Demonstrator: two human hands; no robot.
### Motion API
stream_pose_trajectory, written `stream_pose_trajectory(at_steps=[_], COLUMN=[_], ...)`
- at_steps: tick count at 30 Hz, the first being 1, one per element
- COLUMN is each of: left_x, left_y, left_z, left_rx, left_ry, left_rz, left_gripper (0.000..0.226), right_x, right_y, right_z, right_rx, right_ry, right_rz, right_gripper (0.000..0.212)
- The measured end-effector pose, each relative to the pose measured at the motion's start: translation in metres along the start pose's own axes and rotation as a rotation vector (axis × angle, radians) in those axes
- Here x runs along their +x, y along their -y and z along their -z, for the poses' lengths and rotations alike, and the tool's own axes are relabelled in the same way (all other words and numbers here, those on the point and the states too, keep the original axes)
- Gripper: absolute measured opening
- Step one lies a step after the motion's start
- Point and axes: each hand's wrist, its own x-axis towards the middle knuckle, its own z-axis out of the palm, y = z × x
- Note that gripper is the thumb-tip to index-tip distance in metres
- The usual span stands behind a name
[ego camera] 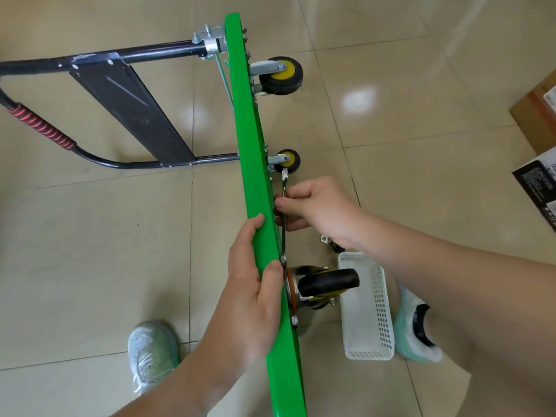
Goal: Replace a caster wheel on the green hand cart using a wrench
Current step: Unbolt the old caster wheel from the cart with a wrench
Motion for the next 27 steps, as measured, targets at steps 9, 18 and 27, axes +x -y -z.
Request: stream_pose_trajectory(at_steps=[9, 18, 27], left_x=[0.002, 0.0, 0.002], left_y=[0.0, -0.002, 0.004], left_z=[-0.002, -0.001, -0.001], left_rx=[-0.032, -0.037, -0.01], left_ry=[-0.005, -0.001, 0.017], left_rz=[0.008, 0.014, -0.001], left_gripper=[0.059, 0.056, 0.056], right_x=[-0.047, -0.036, 0.008], right_y=[-0.011, 0.016, 0.004], right_z=[-0.001, 0.013, 0.005], right_rx=[-0.043, 0.009, 0.0], right_ry=[0.003, -0.171, -0.112], right_rz=[0.19, 0.313, 0.05], right_gripper=[0.029, 0.02, 0.011])
